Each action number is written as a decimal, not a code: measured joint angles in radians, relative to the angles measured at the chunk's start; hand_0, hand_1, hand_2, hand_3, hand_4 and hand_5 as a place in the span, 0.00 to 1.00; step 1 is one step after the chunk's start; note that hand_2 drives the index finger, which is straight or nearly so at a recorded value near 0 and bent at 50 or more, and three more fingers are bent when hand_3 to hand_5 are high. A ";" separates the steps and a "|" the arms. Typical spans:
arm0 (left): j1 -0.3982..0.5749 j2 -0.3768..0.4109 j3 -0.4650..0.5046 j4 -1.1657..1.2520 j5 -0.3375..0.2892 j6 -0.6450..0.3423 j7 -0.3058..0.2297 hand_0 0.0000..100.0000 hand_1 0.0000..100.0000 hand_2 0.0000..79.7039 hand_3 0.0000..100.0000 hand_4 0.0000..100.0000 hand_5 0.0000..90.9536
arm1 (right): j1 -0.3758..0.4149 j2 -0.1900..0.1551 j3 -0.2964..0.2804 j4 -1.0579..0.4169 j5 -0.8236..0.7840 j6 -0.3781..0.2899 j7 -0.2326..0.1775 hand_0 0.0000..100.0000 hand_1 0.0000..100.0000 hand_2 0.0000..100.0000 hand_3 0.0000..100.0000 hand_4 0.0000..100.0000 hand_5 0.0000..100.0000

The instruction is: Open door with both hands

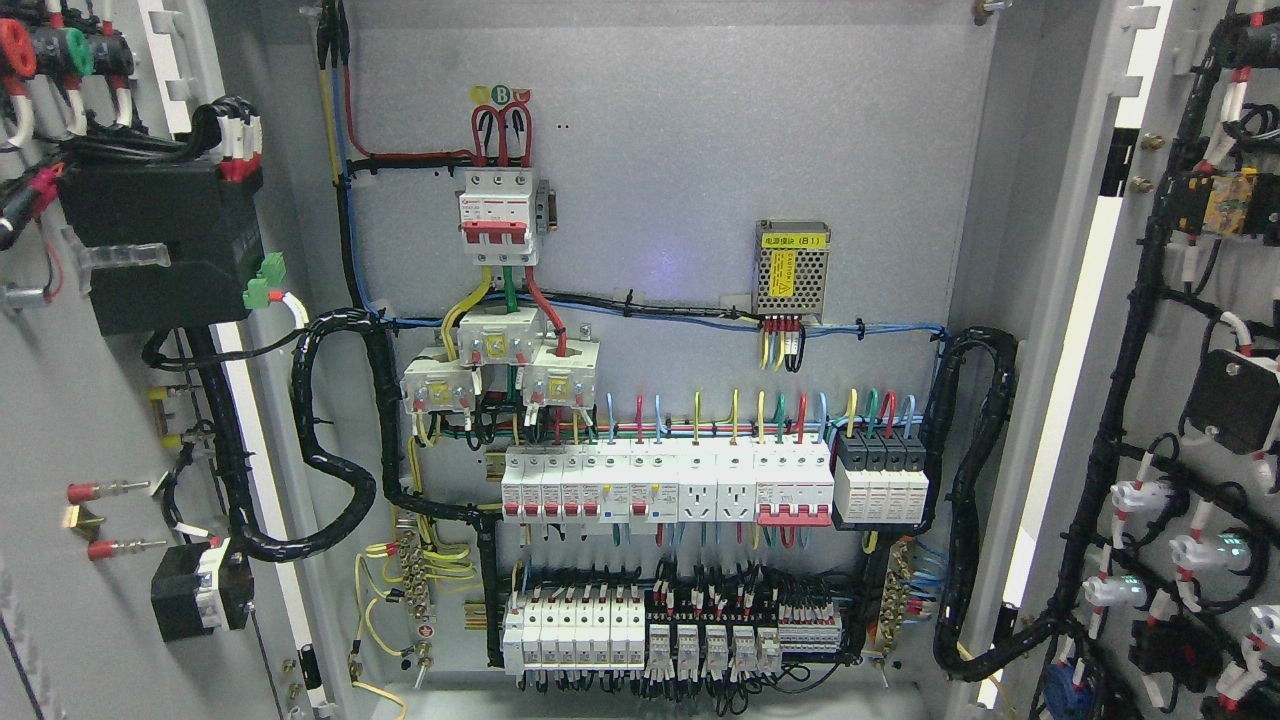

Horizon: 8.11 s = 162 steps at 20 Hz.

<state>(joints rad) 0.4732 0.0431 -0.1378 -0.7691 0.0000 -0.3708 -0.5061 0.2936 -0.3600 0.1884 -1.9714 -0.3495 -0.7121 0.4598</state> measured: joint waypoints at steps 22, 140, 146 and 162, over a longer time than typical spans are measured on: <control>0.092 0.065 -0.100 -0.730 0.076 -0.236 0.141 0.00 0.00 0.00 0.00 0.00 0.00 | 0.001 -0.008 -0.162 -0.038 -0.222 0.043 -0.036 0.39 0.00 0.00 0.00 0.00 0.00; -0.355 0.261 0.578 -0.906 0.571 -0.402 0.335 0.00 0.00 0.00 0.00 0.00 0.00 | 0.220 -0.027 -0.558 0.071 -0.590 0.023 -0.035 0.39 0.00 0.00 0.00 0.00 0.00; -0.442 0.313 0.579 -0.789 0.584 -0.402 0.330 0.00 0.00 0.00 0.00 0.00 0.00 | 0.216 -0.056 -0.515 0.064 -0.591 -0.001 -0.031 0.39 0.00 0.00 0.00 0.00 0.00; -0.598 0.390 0.563 -0.551 0.581 -0.402 0.334 0.00 0.00 0.00 0.00 0.00 0.00 | 0.200 -0.104 -0.284 0.081 -0.501 -0.006 -0.030 0.39 0.00 0.00 0.00 0.00 0.00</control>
<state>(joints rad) -0.1246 0.4332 0.4257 -1.3203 0.5810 -0.7733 -0.1719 0.4935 -0.4638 -0.0955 -1.8906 -0.8506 -0.7178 0.4299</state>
